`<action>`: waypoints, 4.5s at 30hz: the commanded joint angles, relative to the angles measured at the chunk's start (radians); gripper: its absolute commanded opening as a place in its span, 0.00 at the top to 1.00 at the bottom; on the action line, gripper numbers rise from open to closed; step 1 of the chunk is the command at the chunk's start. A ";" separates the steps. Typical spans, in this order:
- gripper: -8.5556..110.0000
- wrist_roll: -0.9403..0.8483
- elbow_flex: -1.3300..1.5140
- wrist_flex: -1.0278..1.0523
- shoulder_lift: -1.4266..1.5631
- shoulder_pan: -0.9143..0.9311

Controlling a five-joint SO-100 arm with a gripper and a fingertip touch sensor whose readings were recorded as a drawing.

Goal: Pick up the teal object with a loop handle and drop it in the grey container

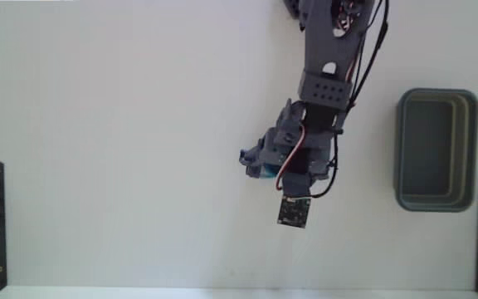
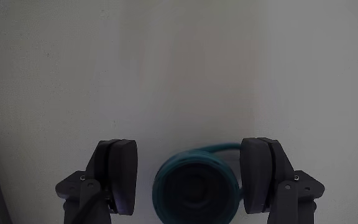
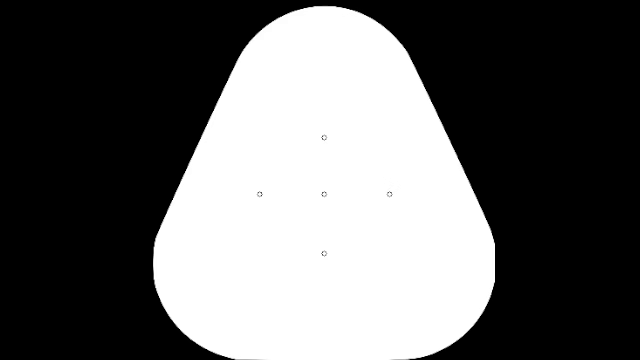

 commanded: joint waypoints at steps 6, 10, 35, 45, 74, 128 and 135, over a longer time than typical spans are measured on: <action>0.00 0.005 0.025 -0.050 0.020 0.012; 0.00 0.005 0.026 -0.050 0.020 0.012; 0.00 0.005 0.039 -0.069 0.015 0.012; 0.00 0.005 0.063 -0.102 0.005 0.012; 0.03 0.005 0.070 -0.113 0.002 0.012; 0.16 0.005 0.070 -0.113 0.002 0.012; 0.18 0.005 0.070 -0.113 0.002 0.012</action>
